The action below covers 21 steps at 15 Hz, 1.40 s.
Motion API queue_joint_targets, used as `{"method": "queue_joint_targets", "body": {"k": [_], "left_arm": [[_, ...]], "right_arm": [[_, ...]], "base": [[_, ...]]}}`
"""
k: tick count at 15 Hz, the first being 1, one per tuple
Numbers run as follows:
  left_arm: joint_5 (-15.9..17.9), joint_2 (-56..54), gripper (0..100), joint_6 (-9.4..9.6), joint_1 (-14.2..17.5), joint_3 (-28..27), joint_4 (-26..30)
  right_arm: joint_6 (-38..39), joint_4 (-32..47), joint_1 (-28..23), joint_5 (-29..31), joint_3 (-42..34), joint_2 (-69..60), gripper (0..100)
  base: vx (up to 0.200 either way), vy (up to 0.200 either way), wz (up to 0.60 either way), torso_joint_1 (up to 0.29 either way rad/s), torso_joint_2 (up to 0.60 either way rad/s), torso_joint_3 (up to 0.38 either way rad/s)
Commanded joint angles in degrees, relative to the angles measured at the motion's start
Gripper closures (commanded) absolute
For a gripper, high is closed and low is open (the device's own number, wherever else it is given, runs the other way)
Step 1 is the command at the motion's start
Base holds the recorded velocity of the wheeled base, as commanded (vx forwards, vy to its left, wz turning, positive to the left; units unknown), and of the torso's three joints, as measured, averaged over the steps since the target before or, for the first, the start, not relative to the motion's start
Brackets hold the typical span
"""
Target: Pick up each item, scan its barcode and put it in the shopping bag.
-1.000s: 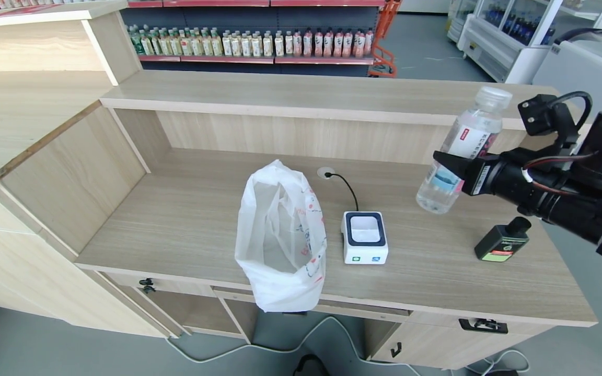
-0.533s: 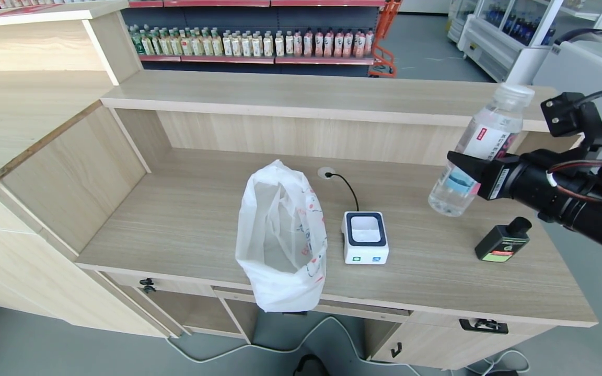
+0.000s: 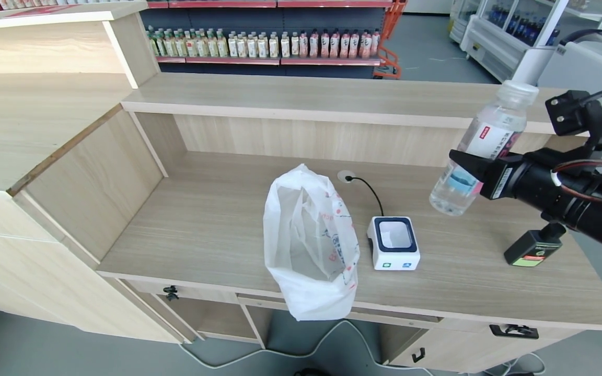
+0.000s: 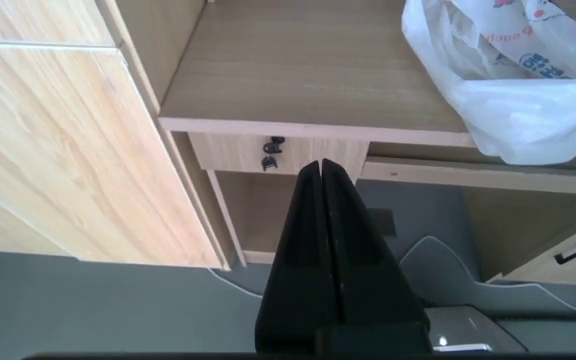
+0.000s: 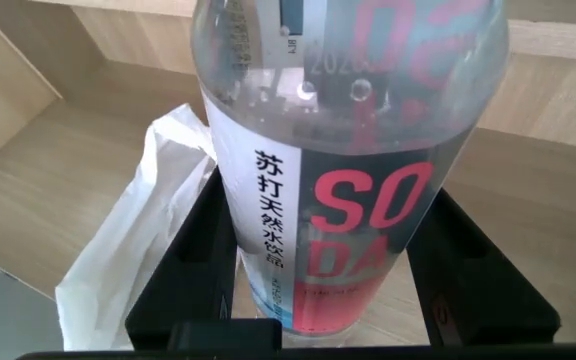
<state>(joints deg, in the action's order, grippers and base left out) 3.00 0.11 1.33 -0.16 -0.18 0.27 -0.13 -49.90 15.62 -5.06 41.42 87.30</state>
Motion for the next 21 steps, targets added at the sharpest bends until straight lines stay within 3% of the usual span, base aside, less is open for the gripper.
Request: {"method": "queue_joint_targets", "body": {"k": [1, 5, 13, 21], "left_arm": [[-0.01, -0.02, 100, -0.01, -0.02, 0.01, 0.00], [-0.01, -0.02, 100, -0.01, -0.02, 0.01, 0.00], [-0.01, -0.02, 100, -0.01, -0.02, 0.01, 0.00], [-0.01, -0.02, 100, -0.01, -0.02, 0.01, 0.00]], "right_arm": [[0.13, -0.11, 1.61, -0.21, 0.24, 2.00, 100], [0.49, -0.90, 3.37, -0.65, 0.41, 10.35, 100], [-0.13, -17.69, 8.91, -0.21, 1.38, 28.72, 100], [-5.40, -19.71, 12.68, -3.20, 9.38, 38.12, 100]], "base": [[0.000, 0.200, 0.00, 0.002, 0.00, 0.002], [0.000, 0.050, 0.00, 0.002, 0.00, 0.002], [0.000, 0.000, 0.00, 0.000, 0.00, 0.000], [0.000, 0.000, 0.00, 0.000, 0.00, 0.000]]}}
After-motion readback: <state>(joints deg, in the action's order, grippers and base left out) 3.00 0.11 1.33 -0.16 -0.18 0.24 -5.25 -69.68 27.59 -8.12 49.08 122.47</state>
